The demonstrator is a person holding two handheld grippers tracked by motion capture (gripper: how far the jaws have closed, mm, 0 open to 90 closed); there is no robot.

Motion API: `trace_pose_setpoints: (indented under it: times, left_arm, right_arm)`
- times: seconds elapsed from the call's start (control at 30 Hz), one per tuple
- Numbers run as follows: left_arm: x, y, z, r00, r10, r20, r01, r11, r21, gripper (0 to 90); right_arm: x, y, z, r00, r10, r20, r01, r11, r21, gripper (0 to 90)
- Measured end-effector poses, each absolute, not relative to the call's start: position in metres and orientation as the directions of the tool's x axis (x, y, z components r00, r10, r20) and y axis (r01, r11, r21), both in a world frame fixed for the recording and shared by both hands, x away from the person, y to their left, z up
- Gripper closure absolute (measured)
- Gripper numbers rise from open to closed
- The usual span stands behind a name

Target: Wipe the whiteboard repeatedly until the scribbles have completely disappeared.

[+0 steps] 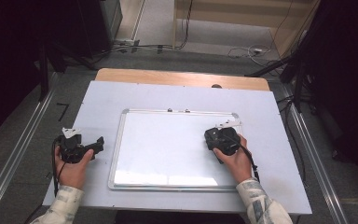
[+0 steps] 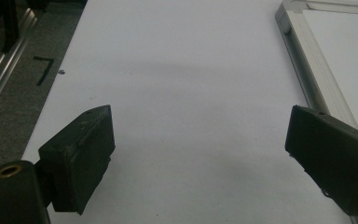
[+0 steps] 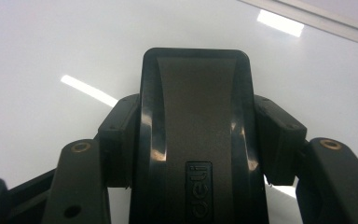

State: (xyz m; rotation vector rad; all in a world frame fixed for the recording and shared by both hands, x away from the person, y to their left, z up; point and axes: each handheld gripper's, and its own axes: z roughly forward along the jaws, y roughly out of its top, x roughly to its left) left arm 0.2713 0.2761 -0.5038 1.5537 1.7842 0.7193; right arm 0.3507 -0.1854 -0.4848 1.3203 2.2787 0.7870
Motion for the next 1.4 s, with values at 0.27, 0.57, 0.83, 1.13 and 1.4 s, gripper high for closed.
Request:
trace_pose_setpoints:
  times: [0.27, 0.57, 0.83, 1.13, 1.4]
  left_arm:
    - [0.271, 0.276, -0.504, -0.079, 0.99, -0.118, 0.63, 0.141, 0.764, 8.8]
    - [0.27, 0.277, -0.504, -0.083, 0.989, -0.124, 0.63, 0.148, 0.763, 8.9]
    - [0.269, 0.278, -0.503, -0.085, 0.988, -0.127, 0.628, 0.152, 0.763, 8.9]
    - [0.269, 0.277, -0.503, -0.082, 0.989, -0.125, 0.631, 0.149, 0.762, 8.8]
    - [0.27, 0.276, -0.504, -0.08, 0.989, -0.121, 0.633, 0.144, 0.76, 8.9]
  right_arm:
    - [0.33, -0.179, -0.486, -0.511, 0.858, -0.052, 0.641, 0.42, 0.642, 38.4]
    - [0.313, -0.182, -0.486, -0.529, 0.847, -0.057, 0.631, 0.437, 0.642, 38.4]
    - [0.313, -0.192, -0.486, -0.516, 0.855, -0.048, 0.642, 0.423, 0.64, 38.3]
    - [0.327, -0.216, -0.486, -0.444, 0.895, -0.042, 0.674, 0.364, 0.642, 38.2]
    - [0.345, -0.227, -0.485, -0.383, 0.923, -0.038, 0.698, 0.317, 0.642, 38.2]
